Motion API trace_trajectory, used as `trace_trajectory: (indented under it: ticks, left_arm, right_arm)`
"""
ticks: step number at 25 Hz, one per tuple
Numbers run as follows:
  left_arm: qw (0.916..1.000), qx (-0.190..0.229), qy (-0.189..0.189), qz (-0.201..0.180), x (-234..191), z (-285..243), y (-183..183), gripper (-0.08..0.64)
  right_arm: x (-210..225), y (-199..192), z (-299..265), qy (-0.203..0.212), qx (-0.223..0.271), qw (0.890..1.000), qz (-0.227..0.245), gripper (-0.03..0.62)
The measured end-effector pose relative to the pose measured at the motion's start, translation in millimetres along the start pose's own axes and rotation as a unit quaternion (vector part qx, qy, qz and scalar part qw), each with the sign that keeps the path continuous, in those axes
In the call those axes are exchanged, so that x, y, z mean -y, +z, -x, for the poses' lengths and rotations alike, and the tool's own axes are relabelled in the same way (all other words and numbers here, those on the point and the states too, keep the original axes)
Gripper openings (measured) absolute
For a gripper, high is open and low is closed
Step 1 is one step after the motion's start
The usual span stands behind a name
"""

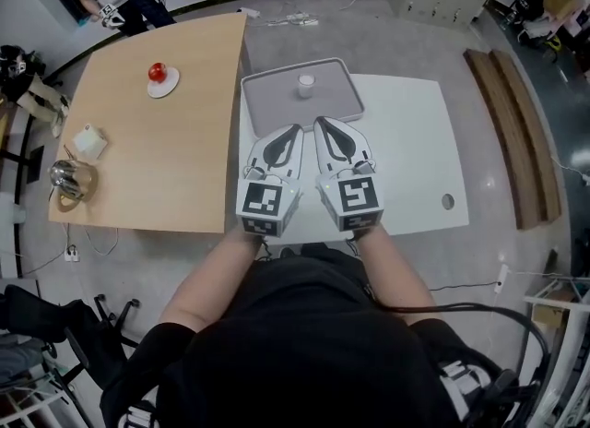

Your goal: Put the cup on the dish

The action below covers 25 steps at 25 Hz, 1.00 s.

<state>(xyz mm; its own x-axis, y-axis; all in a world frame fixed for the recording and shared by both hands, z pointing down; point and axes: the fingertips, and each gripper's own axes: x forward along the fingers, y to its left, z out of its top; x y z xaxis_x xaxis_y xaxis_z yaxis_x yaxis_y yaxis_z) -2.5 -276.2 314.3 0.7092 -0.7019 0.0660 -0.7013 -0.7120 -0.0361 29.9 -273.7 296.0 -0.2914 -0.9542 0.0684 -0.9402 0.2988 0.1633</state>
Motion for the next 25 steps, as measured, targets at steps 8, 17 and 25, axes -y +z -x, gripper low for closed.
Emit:
trace_trajectory:
  ticks: [8,17,25]
  left_arm:
    - [0.9996,0.025,0.002,0.013,14.4,38.8,19.3,0.006]
    - [0.9995,0.028,0.000,0.013,20.8,60.0,21.5,0.006]
    - [0.9994,0.032,-0.001,0.014,15.3,74.6,23.7,0.006]
  right_arm:
    - [-20.3,4.7,34.0,-0.015,0.007,1.000,0.000,0.014]
    - [-35.7,16.1,48.0,-0.010,0.016,1.000,0.004,0.012]
    - [-57.4,27.0,49.0,0.001,0.025,1.000,0.014,0.012]
